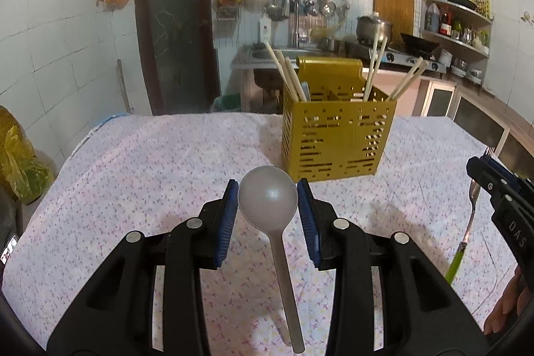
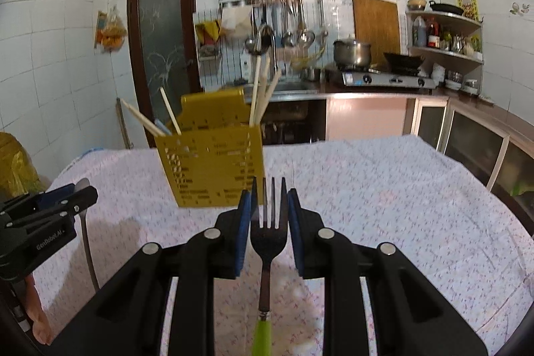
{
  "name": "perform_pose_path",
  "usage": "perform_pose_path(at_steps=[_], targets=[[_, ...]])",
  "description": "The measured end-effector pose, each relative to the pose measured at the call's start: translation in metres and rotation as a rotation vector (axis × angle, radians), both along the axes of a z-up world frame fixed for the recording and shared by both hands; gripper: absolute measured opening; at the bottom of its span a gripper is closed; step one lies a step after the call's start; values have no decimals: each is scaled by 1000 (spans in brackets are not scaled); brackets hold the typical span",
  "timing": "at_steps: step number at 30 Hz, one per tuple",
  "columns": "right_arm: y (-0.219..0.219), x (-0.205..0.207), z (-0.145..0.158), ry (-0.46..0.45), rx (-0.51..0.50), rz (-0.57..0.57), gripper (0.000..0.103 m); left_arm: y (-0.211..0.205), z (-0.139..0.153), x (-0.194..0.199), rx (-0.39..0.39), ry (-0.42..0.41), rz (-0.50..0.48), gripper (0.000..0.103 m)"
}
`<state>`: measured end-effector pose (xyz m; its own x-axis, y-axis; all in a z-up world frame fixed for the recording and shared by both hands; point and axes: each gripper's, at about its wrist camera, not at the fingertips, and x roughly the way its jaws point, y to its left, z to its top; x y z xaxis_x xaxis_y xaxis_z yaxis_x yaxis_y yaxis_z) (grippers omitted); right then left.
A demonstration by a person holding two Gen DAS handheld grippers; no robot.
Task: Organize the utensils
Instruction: 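Lift the fork and spoon with both grippers and carry them over the caddy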
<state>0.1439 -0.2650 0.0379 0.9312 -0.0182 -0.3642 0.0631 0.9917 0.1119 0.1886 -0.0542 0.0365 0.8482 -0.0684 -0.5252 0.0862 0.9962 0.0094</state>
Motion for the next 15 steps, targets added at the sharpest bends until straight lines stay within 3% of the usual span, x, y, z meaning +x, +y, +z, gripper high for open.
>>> perform_pose_path(at_steps=[15], targets=[[19, -3, 16, -71, -54, 22, 22, 7, 31, -13, -10, -99, -16, 35]])
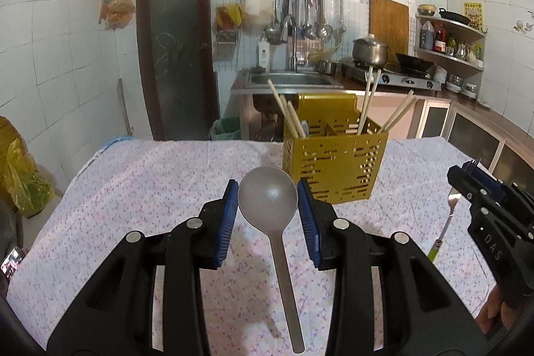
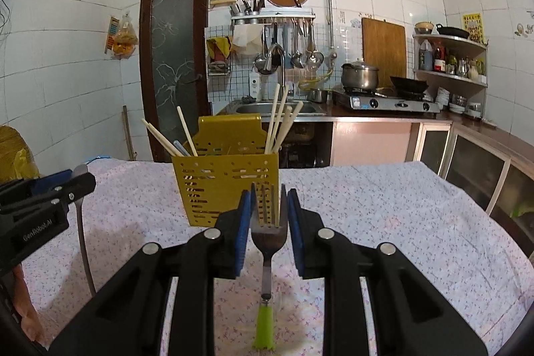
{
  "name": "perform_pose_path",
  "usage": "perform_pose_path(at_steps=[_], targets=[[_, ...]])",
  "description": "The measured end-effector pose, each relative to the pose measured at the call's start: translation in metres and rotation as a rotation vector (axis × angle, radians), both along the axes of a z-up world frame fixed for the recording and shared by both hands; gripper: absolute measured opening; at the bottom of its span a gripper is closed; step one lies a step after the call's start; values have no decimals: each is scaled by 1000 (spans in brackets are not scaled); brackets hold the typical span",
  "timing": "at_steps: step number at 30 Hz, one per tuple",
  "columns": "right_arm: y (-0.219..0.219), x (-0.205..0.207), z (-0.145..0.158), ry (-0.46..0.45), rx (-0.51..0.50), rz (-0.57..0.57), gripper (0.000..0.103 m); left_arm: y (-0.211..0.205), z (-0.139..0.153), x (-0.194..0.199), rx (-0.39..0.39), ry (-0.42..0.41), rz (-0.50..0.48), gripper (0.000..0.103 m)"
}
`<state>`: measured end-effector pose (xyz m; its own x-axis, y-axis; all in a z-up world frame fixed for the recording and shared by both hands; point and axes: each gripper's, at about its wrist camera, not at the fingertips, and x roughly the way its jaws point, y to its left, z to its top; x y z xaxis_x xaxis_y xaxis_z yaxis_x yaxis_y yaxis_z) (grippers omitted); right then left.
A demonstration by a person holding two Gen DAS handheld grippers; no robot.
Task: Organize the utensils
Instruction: 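Lift the fork and spoon with both grippers and carry them over the caddy, then lower the fork and spoon into the caddy and open both grippers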
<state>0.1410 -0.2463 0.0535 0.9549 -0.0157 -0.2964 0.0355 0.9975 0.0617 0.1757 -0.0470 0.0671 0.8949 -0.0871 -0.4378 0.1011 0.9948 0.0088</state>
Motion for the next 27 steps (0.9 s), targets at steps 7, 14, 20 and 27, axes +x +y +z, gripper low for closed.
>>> perform_pose_path(at_steps=[7, 14, 20, 27], targets=[[2, 9, 18, -36, -7, 5, 22, -4, 28, 9, -5, -67, -18, 35], [1, 34, 68, -107, -17, 21, 22, -16, 78, 39, -20, -163, -30, 35], [-3, 72, 120, -183, -16, 21, 22, -27, 112, 89, -69, -228, -18, 35], [-4, 123, 136, -216, 4, 17, 22, -41, 109, 147, -117, -306, -6, 35]])
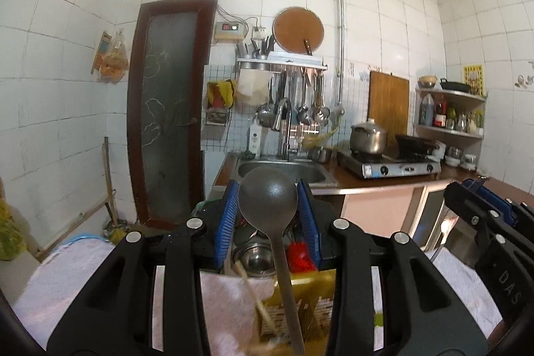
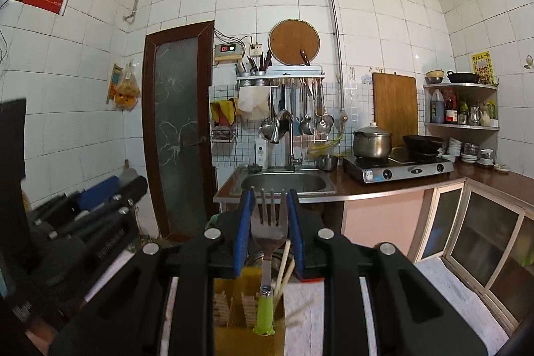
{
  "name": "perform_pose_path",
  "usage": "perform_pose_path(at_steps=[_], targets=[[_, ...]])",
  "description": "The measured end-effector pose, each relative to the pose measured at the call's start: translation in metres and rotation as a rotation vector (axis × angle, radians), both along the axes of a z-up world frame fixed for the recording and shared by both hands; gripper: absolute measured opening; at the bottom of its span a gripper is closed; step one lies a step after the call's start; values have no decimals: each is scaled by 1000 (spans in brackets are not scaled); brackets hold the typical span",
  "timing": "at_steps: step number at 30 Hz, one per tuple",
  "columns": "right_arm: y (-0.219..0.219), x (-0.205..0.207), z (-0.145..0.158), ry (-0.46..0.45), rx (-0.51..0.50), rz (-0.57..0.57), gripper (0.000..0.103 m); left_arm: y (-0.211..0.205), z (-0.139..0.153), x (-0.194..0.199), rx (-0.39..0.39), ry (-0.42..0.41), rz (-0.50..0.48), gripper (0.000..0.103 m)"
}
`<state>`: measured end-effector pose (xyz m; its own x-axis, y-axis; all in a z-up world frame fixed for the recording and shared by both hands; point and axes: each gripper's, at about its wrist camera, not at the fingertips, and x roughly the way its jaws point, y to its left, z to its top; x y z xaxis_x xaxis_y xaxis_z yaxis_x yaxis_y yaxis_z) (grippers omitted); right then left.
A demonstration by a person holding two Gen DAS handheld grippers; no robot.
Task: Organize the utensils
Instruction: 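Lower the fork and spoon into the caddy and open both grippers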
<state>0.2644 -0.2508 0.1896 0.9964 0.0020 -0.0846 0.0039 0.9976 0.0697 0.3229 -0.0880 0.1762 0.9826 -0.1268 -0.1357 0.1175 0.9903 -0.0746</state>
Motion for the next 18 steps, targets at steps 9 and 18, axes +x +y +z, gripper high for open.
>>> perform_pose_path(at_steps=[9, 18], targets=[[-4, 52, -51, 87, -10, 5, 22, -24, -50, 43, 40, 15, 1, 35], [-12, 63, -81, 185, -8, 9, 22, -18, -85, 51, 56, 95, 15, 37]])
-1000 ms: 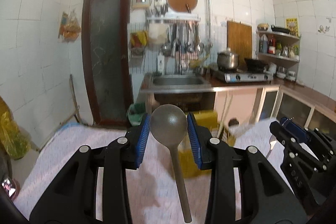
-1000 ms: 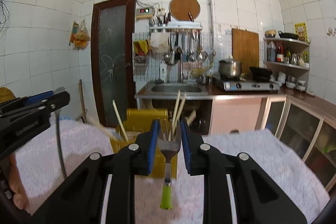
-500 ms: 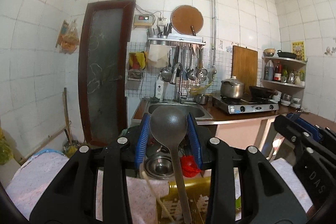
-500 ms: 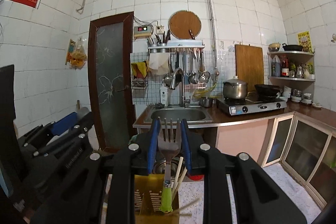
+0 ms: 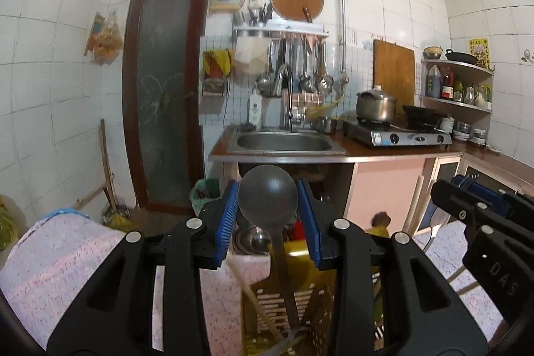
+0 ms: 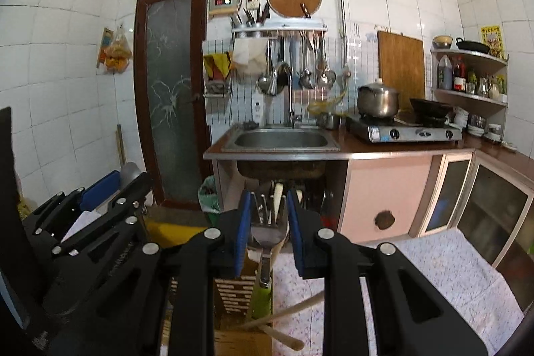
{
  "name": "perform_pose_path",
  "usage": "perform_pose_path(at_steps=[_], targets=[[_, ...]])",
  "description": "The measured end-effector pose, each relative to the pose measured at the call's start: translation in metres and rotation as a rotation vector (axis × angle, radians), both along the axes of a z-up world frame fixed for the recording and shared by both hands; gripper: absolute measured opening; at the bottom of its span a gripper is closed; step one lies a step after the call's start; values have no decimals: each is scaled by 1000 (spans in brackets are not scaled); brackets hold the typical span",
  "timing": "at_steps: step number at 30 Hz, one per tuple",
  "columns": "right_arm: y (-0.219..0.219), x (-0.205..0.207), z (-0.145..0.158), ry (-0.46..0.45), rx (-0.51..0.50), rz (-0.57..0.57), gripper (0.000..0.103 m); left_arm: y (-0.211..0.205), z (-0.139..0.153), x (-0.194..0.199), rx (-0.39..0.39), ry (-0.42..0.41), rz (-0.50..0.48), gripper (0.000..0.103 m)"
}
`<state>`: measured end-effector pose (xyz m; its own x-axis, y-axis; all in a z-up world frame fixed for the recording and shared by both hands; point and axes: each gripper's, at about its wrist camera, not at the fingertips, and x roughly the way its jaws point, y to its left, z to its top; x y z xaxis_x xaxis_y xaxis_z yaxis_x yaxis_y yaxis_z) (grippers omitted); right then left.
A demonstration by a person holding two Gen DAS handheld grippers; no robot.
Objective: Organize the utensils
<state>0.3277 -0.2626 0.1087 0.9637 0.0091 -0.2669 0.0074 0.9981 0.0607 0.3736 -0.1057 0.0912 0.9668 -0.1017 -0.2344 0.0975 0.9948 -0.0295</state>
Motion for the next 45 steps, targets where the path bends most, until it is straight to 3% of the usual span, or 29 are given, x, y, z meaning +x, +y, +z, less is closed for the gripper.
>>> perform_pose_path(at_steps=[2, 5, 8, 12, 18, 24, 28, 36, 45], targets=[[1, -4, 1, 16, -19, -13, 24, 4, 4, -7, 9, -2, 10, 47], [-1, -16, 10, 28, -21, -25, 53, 16, 21, -29, -4, -4, 6, 68], [-4, -39, 23, 23, -19, -44, 53, 34, 41, -63, -3, -12, 15, 83], [-9, -78, 40, 24, 1, -51, 68, 58, 61, -108, -3, -12, 11, 98], [1, -153, 39, -13, 0, -26, 90, 95, 65, -193, -28, -46, -6, 98], [26, -223, 6, -25, -18, -11, 98, 116, 28, -260, -43, -13, -45, 98], [41, -260, -23, -29, -35, -11, 98, 126, -7, -297, -31, 19, -37, 98], [60, -304, -69, -47, -71, -12, 98, 140, -59, -332, -19, 31, 3, 98], [59, -309, -96, -70, -59, -28, 98, 151, -87, -332, -27, -9, 62, 98]])
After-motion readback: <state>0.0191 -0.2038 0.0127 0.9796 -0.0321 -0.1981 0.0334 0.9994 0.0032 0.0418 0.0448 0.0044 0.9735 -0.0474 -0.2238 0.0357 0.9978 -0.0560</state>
